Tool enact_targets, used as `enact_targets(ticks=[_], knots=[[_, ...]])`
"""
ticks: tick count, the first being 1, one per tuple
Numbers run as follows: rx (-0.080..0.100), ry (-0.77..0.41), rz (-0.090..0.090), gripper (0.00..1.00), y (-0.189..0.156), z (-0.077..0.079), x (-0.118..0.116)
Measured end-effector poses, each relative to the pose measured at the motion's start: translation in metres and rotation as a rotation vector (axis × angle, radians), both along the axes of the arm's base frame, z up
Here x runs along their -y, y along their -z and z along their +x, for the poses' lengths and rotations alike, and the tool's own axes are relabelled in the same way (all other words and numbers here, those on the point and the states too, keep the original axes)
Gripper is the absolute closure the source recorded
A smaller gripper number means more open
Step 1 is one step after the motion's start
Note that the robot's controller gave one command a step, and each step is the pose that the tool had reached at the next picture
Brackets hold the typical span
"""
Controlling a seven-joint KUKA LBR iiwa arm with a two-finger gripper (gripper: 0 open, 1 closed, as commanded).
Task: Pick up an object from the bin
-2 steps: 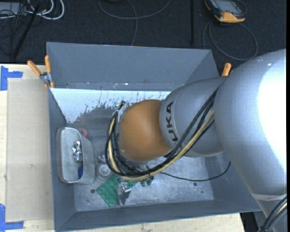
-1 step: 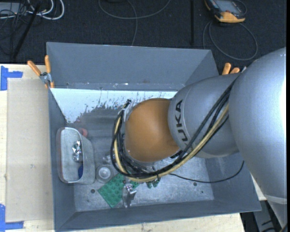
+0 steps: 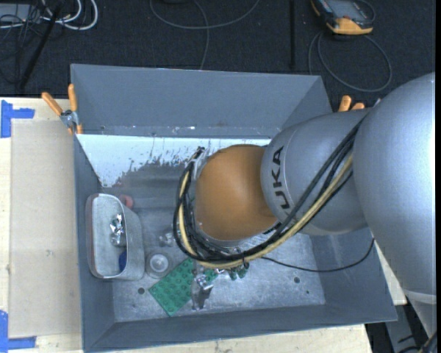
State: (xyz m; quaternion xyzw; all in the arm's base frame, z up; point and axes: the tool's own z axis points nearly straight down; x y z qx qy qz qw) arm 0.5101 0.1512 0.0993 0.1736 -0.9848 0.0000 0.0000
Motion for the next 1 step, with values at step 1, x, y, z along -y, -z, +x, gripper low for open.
enact_targets(ticks=[1], knots=[[0.005,-0.116,0.002,0.00,0.0286,-0.0035,0.0077]])
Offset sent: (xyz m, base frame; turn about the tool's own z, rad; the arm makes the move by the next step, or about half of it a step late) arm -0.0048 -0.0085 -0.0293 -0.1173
